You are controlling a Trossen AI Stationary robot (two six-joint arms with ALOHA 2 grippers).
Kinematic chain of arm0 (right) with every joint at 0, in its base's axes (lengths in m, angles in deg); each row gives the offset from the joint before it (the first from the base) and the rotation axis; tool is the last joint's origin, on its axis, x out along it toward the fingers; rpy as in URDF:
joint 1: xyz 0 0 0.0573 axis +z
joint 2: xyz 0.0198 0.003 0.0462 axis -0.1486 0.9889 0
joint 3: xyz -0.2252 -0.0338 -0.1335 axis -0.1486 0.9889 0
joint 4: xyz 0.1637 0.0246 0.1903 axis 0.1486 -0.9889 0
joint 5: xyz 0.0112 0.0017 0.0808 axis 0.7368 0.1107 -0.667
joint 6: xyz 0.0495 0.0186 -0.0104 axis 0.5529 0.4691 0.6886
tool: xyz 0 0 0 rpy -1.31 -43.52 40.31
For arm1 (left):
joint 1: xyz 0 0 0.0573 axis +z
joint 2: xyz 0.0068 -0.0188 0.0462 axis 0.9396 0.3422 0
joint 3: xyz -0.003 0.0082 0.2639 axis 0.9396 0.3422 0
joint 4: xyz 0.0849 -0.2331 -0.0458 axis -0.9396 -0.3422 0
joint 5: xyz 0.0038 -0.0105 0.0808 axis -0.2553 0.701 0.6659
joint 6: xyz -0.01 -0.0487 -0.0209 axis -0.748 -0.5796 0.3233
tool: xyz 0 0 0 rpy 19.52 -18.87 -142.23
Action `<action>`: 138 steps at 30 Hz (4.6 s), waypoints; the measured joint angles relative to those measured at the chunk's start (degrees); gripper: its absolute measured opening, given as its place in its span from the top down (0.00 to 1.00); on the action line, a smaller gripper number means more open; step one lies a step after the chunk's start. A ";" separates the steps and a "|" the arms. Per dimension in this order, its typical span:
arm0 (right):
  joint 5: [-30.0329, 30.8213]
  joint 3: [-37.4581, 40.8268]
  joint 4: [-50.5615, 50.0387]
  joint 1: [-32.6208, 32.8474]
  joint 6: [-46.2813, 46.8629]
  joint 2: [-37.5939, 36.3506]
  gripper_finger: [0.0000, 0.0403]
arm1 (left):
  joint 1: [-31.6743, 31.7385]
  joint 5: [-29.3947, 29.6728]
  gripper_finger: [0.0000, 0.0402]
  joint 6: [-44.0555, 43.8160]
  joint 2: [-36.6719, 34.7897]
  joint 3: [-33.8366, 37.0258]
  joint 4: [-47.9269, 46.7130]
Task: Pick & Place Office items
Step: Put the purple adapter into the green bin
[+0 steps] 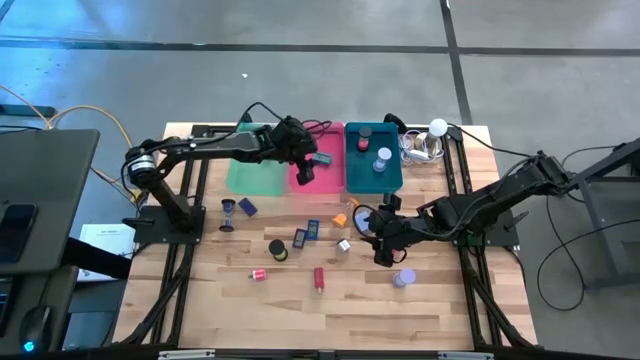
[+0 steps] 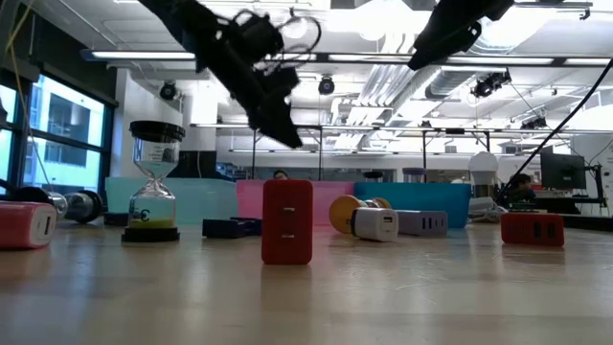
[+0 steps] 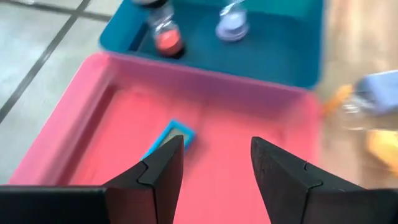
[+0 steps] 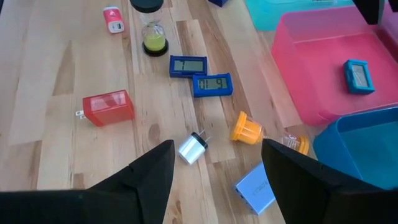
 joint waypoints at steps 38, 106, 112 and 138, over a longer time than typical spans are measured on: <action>14.56 0.02 -12.22 -0.22 37.65 17.08 0.43 | -18.48 3.11 0.55 -14.77 -11.33 0.26 -31.32; 7.15 0.04 -4.59 -7.94 42.72 31.78 0.50 | -28.95 3.19 0.55 -17.18 -14.40 1.35 -31.76; 7.15 0.06 -6.26 -7.05 40.03 31.28 0.50 | -28.95 3.22 0.55 -17.62 -14.37 1.40 -30.37; 14.60 0.04 3.00 3.93 21.33 7.92 0.50 | -32.29 10.84 0.55 18.20 -9.00 1.95 -3.72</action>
